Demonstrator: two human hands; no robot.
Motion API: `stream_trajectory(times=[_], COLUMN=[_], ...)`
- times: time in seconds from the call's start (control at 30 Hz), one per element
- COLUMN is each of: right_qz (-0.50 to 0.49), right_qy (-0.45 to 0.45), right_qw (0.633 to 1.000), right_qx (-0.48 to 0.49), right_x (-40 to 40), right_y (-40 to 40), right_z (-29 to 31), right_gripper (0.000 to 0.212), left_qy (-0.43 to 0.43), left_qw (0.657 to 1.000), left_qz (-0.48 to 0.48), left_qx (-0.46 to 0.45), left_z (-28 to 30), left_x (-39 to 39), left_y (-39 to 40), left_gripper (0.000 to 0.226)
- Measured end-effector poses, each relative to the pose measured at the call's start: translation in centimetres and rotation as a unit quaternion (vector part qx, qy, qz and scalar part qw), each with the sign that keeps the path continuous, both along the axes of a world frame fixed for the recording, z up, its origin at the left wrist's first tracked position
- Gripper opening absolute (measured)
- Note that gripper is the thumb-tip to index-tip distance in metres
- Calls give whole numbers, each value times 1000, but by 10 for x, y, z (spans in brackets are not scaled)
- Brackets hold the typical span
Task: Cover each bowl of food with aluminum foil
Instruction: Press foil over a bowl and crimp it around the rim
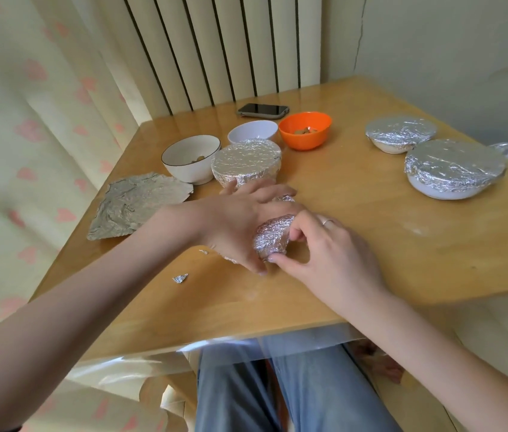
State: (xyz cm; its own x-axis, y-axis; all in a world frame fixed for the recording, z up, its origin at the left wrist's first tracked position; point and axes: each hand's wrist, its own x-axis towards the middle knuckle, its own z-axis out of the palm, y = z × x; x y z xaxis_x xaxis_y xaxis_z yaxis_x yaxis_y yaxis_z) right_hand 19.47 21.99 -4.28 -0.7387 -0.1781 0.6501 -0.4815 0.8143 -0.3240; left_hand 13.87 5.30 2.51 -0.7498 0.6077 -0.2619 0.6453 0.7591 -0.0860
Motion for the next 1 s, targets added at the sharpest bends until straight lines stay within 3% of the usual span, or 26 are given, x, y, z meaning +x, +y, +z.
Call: stream_trajectory(times=[0.47,0.7,0.83,1.0], right_qz=[174,103,122,205], right_qy=[-142,-235,-274,-291], right_qw=[967,948,937,918], right_qx=[-120,-188,-181,-175], right_x=[-15,-37,-50,-48], right_y=[15,17,19,26], right_z=[2,18,22,22], right_gripper=[17,42,48,41], left_qy=[10,9,5,10], left_qw=[1000,999,998,998], left_qz=[20,31,52,54], left_qx=[-12,-24,-22,-34], left_z=[-4,-7,-9,-8], left_x=[0,1,-1,-2], left_y=[5,4,4,6], left_gripper=[88,87,86,83])
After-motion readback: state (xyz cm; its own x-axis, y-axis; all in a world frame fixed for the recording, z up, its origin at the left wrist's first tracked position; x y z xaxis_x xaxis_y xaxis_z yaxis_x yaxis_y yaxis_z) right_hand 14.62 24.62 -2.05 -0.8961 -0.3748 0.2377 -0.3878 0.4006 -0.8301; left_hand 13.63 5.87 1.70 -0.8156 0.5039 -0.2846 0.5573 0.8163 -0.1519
